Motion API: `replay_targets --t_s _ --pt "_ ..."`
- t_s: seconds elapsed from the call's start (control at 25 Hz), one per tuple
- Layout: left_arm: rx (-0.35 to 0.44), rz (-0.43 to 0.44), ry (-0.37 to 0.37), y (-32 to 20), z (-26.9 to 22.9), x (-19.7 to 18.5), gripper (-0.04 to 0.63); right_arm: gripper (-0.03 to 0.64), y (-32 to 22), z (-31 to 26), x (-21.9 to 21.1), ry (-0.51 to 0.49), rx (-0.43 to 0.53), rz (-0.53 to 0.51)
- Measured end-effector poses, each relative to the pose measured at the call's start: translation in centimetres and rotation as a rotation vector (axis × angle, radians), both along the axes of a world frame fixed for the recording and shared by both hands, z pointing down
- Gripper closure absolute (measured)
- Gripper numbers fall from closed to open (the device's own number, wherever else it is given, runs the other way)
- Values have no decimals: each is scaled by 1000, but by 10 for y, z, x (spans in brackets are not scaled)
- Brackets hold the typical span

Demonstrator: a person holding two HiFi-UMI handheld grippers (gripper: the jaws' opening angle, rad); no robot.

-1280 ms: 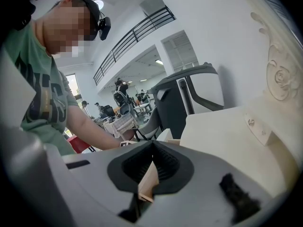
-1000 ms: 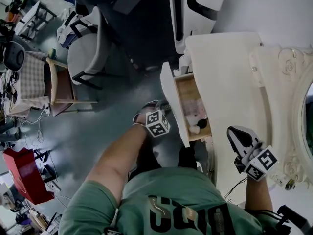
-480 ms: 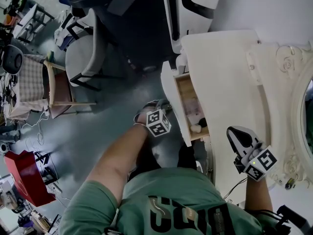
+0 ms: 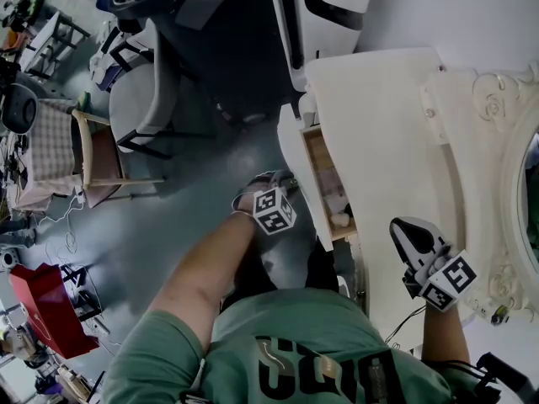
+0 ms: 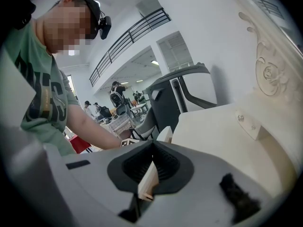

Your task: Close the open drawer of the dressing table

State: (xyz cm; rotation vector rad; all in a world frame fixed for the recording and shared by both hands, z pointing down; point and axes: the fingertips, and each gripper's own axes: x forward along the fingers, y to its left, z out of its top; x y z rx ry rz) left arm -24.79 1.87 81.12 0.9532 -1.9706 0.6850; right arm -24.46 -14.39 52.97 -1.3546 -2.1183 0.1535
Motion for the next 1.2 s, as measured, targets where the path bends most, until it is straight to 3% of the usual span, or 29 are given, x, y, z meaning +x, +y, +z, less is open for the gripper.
replay_targets --t_s 1.2 --pt "29 48 -2 -39 0 -24 456 606 -29 8 -10 13 -5 55"
